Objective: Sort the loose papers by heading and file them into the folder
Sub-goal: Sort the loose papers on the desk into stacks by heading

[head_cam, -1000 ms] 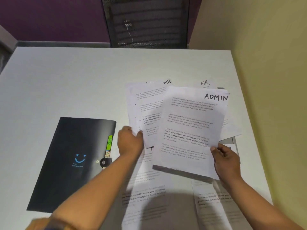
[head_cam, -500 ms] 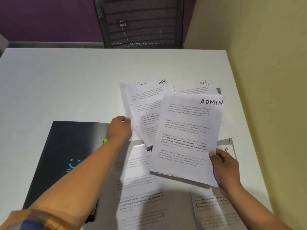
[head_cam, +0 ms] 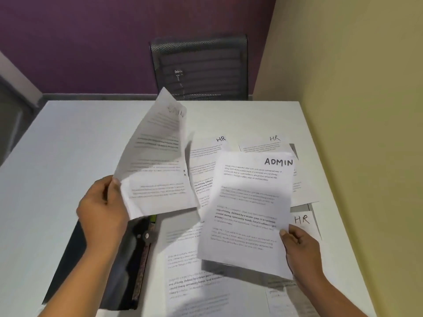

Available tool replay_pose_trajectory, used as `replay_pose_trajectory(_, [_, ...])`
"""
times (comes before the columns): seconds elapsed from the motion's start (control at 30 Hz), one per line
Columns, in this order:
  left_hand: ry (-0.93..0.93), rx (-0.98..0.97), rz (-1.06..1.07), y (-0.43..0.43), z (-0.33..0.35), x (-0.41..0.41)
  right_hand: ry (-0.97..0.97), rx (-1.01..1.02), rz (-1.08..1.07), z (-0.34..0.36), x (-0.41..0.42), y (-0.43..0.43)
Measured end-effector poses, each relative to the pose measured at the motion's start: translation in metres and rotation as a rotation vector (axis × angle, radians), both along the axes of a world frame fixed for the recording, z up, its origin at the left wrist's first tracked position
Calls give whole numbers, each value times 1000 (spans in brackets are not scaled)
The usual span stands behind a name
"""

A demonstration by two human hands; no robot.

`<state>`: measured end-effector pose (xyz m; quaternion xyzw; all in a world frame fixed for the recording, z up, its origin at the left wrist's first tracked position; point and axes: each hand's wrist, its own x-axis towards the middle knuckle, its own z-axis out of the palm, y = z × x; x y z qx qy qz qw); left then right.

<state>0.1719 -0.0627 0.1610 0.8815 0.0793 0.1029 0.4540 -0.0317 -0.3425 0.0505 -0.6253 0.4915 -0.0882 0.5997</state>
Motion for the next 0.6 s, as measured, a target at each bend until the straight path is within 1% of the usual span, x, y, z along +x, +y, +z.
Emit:
replay_pose_trajectory(0.1, [48,-196,-10,2,15,-44,-32,5,2,14,-4,8])
replay_pose_trajectory(0.3, [272,-377,-108,-19,2,-114,-65,52,40,42,-15,19])
replay_pose_trajectory(0.43, [443,-441,-284,-24,4,-135,-96,92,163,67,-21,26])
replay_pose_trajectory(0.47, [439,-445,-279,-23,6,-137,-102,104,179,73,-23,26])
replay_pose_trajectory(0.53, [361,-404,-191,-18,5,-135,-126,139,227,86,-28,28])
replay_pose_trajectory(0.57, [360,-383,-165,-14,5,-131,-137,153,257,91,-30,29])
replay_pose_trajectory(0.6, [417,-397,-195,-12,6,-128,-145,165,291,94,-33,29])
